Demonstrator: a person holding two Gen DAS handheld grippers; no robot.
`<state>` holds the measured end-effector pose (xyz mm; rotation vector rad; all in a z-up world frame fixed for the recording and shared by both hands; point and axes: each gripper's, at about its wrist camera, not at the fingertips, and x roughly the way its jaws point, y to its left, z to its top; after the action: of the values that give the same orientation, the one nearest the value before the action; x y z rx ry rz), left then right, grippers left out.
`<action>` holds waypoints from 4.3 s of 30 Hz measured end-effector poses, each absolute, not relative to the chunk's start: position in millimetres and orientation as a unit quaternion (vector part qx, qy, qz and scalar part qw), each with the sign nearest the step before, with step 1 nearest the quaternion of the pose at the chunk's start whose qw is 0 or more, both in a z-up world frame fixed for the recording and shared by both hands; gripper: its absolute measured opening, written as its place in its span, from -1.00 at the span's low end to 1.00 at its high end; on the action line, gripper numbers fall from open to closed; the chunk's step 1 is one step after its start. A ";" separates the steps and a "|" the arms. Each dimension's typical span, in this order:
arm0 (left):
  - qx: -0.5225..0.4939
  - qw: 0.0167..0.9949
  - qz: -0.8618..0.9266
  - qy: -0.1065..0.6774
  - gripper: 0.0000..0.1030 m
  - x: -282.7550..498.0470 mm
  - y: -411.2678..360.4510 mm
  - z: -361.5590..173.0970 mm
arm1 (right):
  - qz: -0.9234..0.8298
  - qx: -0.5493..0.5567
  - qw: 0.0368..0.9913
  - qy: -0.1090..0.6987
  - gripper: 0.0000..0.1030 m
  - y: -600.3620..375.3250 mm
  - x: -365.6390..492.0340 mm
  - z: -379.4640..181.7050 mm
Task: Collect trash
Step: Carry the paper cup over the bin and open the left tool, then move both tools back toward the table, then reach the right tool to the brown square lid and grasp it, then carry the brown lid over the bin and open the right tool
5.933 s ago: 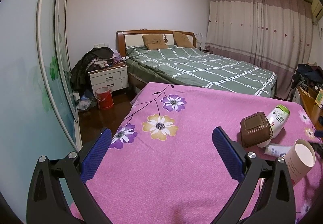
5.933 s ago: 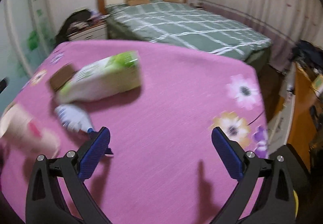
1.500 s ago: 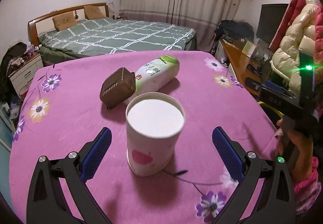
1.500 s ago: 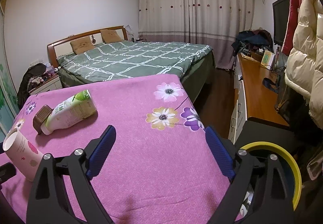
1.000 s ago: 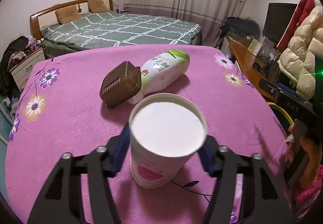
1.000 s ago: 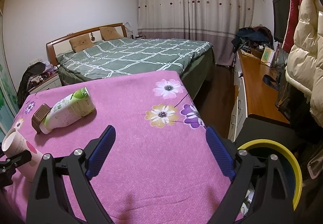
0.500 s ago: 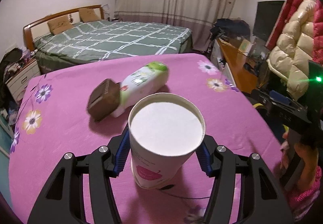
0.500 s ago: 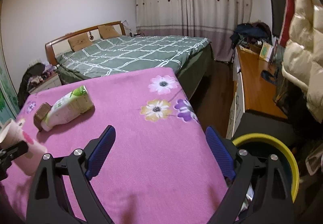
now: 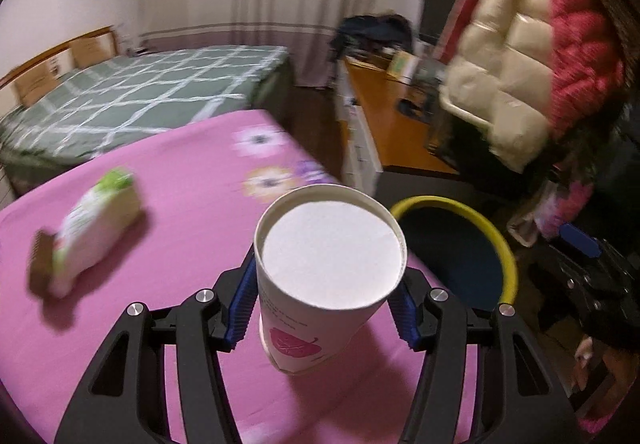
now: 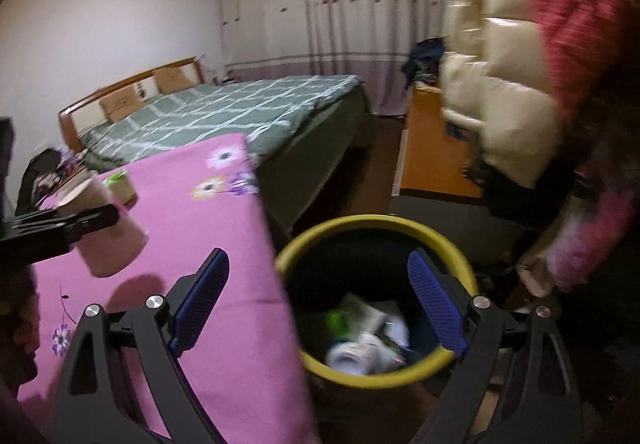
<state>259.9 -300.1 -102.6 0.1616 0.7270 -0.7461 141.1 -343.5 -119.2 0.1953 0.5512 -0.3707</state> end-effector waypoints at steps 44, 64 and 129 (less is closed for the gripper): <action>-0.053 0.960 0.099 0.255 0.87 292.5 54.0 -118.8 | 0.015 0.075 0.951 0.300 0.68 -205.4 275.9 -105.4; -0.055 0.948 0.194 0.246 0.87 287.5 80.6 -133.8 | 0.105 -0.002 0.941 0.320 0.67 -21.4 389.1 -120.4; -0.074 0.943 0.214 0.244 0.87 275.7 92.5 -126.4 | 0.045 -0.218 0.918 0.329 0.10 64.7 438.2 -162.0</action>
<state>275.7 92.5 -126.4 -0.1509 0.4980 0.4373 438.2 64.7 -162.0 -0.4494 0.6768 0.0929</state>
